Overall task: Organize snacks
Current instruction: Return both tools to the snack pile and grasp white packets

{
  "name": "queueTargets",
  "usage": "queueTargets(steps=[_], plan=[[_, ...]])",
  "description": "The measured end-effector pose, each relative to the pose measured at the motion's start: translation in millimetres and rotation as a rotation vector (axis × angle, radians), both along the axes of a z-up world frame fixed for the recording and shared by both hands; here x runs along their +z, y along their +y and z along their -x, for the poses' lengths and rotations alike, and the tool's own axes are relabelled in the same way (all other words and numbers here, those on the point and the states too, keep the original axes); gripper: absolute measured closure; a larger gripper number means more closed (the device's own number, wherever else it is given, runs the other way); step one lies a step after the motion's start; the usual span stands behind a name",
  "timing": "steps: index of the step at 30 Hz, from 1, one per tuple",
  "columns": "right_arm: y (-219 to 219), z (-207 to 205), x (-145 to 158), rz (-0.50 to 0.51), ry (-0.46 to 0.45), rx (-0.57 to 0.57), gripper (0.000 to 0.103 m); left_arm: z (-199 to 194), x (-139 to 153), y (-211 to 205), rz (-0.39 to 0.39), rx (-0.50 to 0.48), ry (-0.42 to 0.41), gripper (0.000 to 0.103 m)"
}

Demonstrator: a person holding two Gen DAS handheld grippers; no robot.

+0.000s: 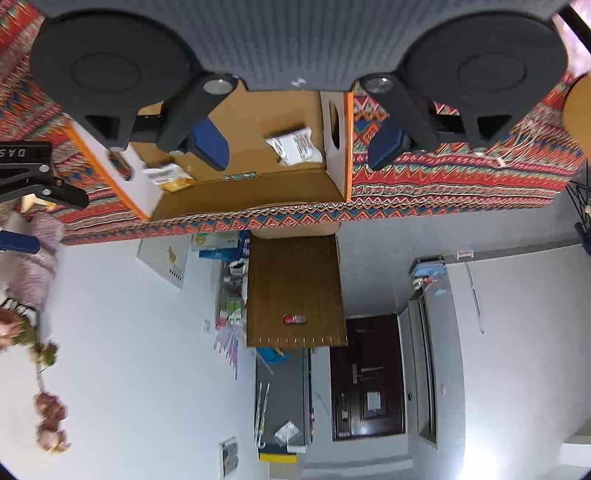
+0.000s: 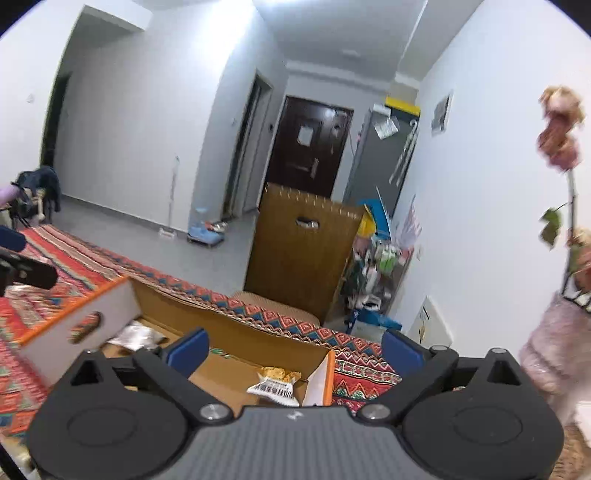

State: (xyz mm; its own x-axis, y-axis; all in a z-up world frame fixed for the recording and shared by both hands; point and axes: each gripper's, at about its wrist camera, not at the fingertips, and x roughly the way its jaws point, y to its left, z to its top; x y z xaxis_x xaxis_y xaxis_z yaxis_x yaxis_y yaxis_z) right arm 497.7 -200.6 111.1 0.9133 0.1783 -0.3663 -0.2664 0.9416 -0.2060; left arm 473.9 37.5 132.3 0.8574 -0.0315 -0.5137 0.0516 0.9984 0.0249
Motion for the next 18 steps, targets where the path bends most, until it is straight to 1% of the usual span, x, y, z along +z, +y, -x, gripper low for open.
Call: queueTargets(steps=[3,4,5,8,12,15,16,18], plan=[[-15,50,14,-0.06,-0.036,0.002,0.0,58,14,-5,0.017,-0.005,-0.056,0.011],[-19,70,17,-0.089,-0.042,0.012,0.0,79,17,-5,0.024,-0.015,-0.082,0.003],[-24,85,17,-0.109,-0.04,0.024,0.0,98,19,-6,0.031,-0.024,-0.107,0.001],[-33,140,12,-0.152,-0.03,0.06,0.0,161,16,-9,0.035,-0.04,-0.151,0.0],[-42,218,-2,-0.203,-0.023,0.095,0.0,237,-2,-10,0.042,-0.036,-0.201,0.0],[-44,269,-20,-0.198,-0.009,0.117,0.0,275,-22,-7,0.06,-0.008,-0.188,0.0],[-45,285,-27,-0.198,-0.003,0.112,0.0,289,-30,-7,0.067,0.004,-0.182,0.0],[-44,314,-42,-0.193,-0.004,0.063,0.0,312,-45,-7,0.068,0.023,-0.181,0.0]])
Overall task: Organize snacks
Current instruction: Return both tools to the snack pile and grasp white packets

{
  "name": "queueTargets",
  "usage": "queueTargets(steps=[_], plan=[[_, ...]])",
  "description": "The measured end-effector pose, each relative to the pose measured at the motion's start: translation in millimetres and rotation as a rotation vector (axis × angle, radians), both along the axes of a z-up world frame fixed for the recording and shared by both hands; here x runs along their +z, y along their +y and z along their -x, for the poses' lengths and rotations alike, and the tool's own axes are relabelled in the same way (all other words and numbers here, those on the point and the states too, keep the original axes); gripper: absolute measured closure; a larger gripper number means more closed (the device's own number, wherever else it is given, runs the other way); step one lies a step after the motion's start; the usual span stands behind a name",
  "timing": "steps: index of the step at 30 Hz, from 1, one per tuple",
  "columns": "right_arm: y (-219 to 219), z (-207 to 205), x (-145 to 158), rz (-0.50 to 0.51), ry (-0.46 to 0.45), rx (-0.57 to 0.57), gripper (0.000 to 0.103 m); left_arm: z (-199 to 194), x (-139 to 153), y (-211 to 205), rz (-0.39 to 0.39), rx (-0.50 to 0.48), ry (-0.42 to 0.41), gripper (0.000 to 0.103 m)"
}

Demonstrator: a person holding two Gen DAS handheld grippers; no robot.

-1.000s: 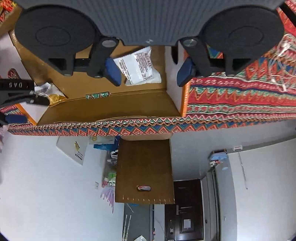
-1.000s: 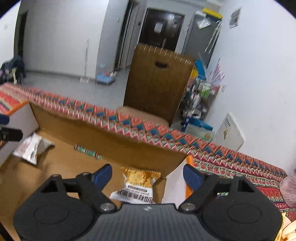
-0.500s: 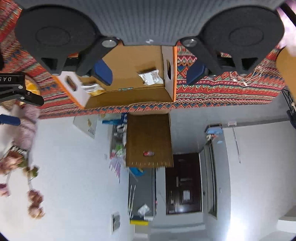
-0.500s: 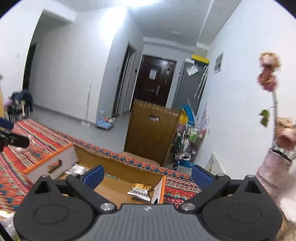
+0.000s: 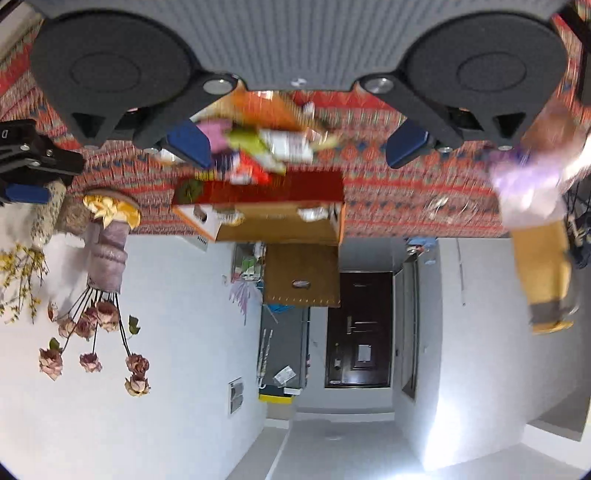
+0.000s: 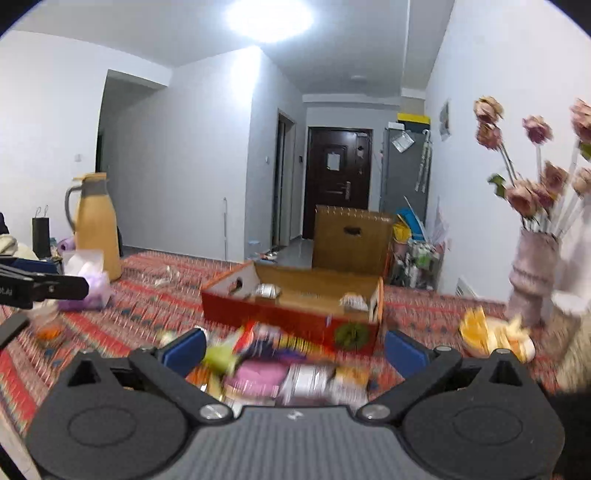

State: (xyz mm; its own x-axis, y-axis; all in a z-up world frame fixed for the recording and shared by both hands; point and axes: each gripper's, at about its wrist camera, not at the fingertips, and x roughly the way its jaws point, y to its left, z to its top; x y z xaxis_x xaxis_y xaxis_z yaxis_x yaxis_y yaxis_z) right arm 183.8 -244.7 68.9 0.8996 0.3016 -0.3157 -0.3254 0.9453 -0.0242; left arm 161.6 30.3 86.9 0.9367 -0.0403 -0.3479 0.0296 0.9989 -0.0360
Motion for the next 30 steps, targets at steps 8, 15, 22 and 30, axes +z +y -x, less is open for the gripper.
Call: queueTargets(steps=[8,15,22,30], plan=[[-13,67,-83,-0.14,0.244,-0.18,0.0,52,-63,-1,0.042,0.028,0.181,0.0],[-7,79,-95,-0.094,0.25,-0.164,0.0,62,-73,-8,0.044,0.019,0.193,0.0],[-5,62,-92,-0.114,0.26,-0.124,0.012,41,-75,-12,0.039,0.013,0.212,0.0],[23,12,-83,-0.07,0.244,-0.003,0.037,-9,-63,-16,-0.011,-0.028,0.163,0.007]])
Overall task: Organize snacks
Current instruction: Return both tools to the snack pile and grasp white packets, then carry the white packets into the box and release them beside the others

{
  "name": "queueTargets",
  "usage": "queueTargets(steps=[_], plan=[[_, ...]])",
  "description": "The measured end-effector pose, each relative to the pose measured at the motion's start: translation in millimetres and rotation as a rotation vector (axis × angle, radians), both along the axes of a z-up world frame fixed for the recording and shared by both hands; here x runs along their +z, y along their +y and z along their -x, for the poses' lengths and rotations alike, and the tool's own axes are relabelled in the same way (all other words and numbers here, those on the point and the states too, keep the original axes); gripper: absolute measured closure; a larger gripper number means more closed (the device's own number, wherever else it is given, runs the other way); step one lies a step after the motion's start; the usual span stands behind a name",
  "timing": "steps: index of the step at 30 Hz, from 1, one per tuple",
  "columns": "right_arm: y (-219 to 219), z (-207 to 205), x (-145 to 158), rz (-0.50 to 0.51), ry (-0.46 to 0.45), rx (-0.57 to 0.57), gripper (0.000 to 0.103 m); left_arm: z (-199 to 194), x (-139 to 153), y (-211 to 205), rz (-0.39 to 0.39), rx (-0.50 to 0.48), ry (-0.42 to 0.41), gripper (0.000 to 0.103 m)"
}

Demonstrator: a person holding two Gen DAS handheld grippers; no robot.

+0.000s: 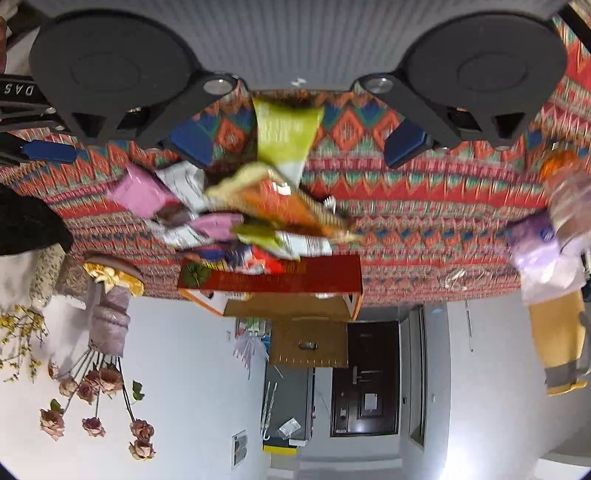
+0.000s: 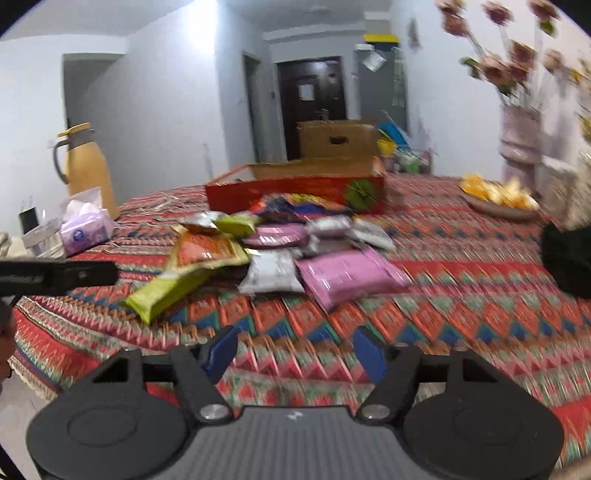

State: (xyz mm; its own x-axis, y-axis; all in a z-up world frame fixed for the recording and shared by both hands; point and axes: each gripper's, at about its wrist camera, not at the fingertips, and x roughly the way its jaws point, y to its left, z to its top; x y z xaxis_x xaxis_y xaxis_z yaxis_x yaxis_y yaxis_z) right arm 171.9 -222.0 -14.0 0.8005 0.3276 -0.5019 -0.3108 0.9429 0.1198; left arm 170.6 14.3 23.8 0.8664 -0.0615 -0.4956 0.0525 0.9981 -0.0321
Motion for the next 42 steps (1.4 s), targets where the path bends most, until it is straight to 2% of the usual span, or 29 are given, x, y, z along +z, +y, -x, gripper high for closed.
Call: queueTargets(steps=[2,3,6,11,16,19,20,23,30,35,39,42], plan=[[9,-22,3,0.008,-0.008,0.017,0.043,-19,1,2,-0.004,0.008,0.004,0.022],[14,-32,3,0.012,-0.009,0.025,0.043,-31,1,2,-0.01,0.009,0.008,0.024],[30,-67,0,0.031,-0.001,0.056,0.048,-62,1,4,-0.025,0.014,0.011,0.029],[51,-111,-18,0.059,0.06,0.101,0.05,-122,1,1,-0.046,-0.017,0.01,0.032],[50,-124,-27,0.042,0.099,0.112,0.052,-173,-11,-4,-0.045,-0.041,0.07,0.035],[46,-125,-28,0.058,0.1,0.099,0.052,-192,-22,-4,-0.028,-0.034,0.124,0.04],[45,-126,-28,0.058,0.102,0.094,0.053,-193,-26,-3,-0.021,-0.036,0.138,0.044],[39,-125,-26,0.032,0.096,0.085,0.057,-184,-27,-1,-0.019,-0.044,0.111,0.059],[32,-104,-12,0.01,0.048,0.082,0.062,-134,-9,4,-0.003,-0.008,0.074,0.06],[24,-70,3,-0.017,0.013,0.088,0.062,-78,6,7,0.047,0.006,0.05,0.06],[15,-42,15,-0.08,-0.007,0.108,0.063,-44,7,5,0.061,0.006,0.057,0.06],[13,-22,23,-0.068,-0.038,0.104,0.063,-22,7,3,0.062,0.005,0.052,0.06]])
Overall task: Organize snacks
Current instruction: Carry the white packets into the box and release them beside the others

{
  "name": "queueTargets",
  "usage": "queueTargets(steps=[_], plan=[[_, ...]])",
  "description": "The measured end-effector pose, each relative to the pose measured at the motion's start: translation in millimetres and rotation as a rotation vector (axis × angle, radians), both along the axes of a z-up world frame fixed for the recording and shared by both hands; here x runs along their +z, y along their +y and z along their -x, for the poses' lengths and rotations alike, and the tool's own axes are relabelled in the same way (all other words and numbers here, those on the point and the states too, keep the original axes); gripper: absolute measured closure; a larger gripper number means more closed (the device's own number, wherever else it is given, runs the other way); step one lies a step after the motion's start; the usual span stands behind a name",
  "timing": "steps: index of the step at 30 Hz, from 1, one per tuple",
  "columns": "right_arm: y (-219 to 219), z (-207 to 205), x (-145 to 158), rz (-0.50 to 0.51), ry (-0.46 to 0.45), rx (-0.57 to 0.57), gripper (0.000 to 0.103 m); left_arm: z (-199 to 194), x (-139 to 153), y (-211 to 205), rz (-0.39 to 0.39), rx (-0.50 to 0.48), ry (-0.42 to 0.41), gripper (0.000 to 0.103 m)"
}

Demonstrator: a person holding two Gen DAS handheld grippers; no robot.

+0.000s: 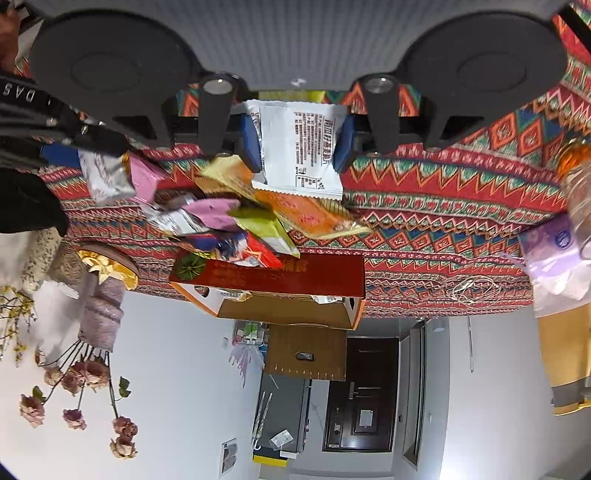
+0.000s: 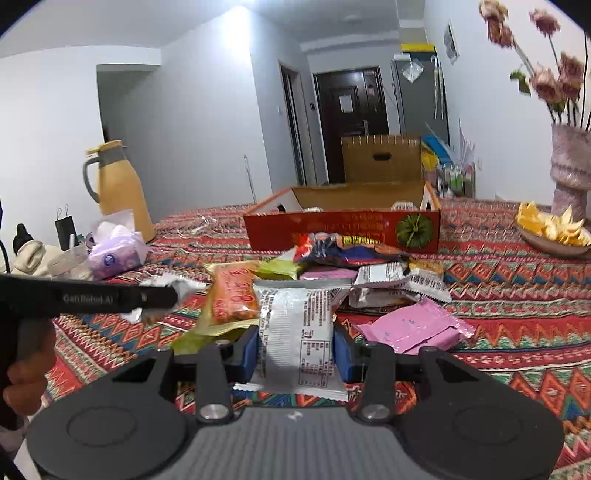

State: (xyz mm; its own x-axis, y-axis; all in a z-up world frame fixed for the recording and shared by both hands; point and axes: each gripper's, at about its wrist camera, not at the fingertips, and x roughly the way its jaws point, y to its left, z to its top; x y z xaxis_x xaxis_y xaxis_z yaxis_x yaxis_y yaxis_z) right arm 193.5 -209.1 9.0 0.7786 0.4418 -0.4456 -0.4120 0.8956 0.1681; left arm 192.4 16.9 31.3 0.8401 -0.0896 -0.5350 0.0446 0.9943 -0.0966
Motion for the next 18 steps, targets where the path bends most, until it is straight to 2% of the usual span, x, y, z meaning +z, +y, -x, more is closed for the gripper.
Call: queueTargets(steps=[9,14,18], plan=[[-9,30,4,0.008,-0.005,-0.034,0.062,35,7,-5,0.002,-0.009,-0.044,0.059],[-8,30,5,0.051,-0.029,-0.046,0.062,29,12,-3,-0.001,-0.008,-0.054,0.059],[-17,4,16,0.02,-0.03,-0.019,0.062,3,29,0,-0.006,-0.029,-0.101,0.059]])
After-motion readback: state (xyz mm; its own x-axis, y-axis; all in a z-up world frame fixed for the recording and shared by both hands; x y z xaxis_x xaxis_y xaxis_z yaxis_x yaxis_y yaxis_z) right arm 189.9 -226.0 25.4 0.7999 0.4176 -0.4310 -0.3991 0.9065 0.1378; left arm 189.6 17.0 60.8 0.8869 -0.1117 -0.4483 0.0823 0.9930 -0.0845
